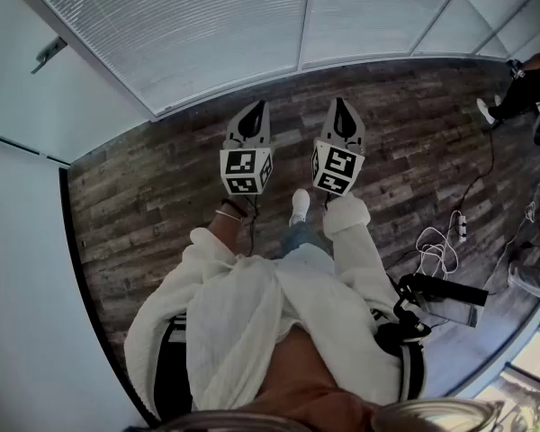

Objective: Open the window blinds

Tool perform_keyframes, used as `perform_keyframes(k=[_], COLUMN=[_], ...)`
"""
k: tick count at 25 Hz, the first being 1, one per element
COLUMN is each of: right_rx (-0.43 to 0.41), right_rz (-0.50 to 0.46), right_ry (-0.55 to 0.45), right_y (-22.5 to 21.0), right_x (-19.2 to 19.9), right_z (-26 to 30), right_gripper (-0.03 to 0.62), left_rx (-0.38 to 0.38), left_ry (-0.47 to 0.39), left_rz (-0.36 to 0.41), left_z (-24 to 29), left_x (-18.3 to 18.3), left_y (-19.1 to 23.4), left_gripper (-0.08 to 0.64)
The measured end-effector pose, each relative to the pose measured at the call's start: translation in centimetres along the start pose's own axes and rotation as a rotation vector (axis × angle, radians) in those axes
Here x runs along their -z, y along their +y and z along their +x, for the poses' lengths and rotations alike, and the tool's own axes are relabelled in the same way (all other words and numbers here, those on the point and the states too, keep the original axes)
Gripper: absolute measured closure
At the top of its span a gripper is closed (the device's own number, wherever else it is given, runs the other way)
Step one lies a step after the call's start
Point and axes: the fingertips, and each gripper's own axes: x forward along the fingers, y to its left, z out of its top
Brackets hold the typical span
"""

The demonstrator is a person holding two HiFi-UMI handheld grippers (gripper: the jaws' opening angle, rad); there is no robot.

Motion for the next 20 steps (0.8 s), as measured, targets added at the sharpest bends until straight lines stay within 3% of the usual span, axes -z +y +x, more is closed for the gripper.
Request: perform_keyframes(k=[5,10,13,20], right_rx=[-0.06,-0.147,-0.154,-0.139], right_rz=[0.053,0.091,0.099,0.112], right_ry=[0.002,-0.065,-0.082,-0.048], right_y=[-2.6,-5.5,-7.0,-8.1], right_x=[1.1,-2.0,-3.3,-2.0], right_z=[11.3,24.3,32.1,46.5], right_gripper=[0.581,0.581,0.581,0.581], left_rx=[-0.008,-0.044,-0.062,-0.084], left_ry=[0.014,-0.028,-0.054,-0.059], left_rz=[0.009,0.023,0.037,0.023], left_z=[11.6,24.2,31.0,44.0], left_x=[0.5,-3.0,-4.8,-5.9], left_y=[1.2,3.5,5.9,12.5], left_gripper=[0.561,0.561,0.561,0.561])
